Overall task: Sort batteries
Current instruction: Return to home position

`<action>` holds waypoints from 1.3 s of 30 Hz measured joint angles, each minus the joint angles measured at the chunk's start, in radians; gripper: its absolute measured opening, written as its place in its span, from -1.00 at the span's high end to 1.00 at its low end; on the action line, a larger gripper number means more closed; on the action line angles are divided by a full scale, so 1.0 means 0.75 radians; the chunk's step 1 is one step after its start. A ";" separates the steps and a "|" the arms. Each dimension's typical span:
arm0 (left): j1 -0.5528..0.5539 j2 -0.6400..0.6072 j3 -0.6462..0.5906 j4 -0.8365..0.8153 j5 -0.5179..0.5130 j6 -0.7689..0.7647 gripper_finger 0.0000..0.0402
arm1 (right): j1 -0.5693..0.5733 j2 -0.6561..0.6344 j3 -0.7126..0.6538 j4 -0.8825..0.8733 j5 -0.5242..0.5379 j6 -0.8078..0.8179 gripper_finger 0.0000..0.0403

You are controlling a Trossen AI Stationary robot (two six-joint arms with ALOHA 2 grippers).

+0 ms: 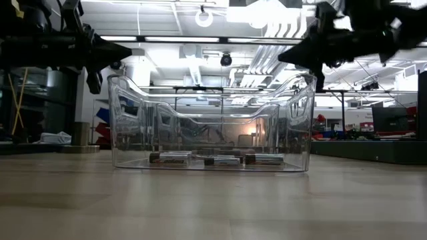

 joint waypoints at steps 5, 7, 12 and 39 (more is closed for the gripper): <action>0.000 0.000 0.000 -0.001 0.000 0.000 1.00 | -0.056 -0.003 -0.219 0.371 -0.037 -0.108 1.00; 0.000 0.000 0.000 -0.002 0.000 0.000 1.00 | -0.045 -0.003 -0.271 0.381 -0.071 -0.133 1.00; 0.000 -0.077 0.001 -0.092 0.001 0.000 1.00 | 0.001 -0.002 -0.383 0.378 0.017 -0.177 1.00; 0.066 -0.689 -0.001 -0.846 0.057 0.010 1.00 | 0.070 -0.930 -0.467 -0.485 0.208 -0.319 1.00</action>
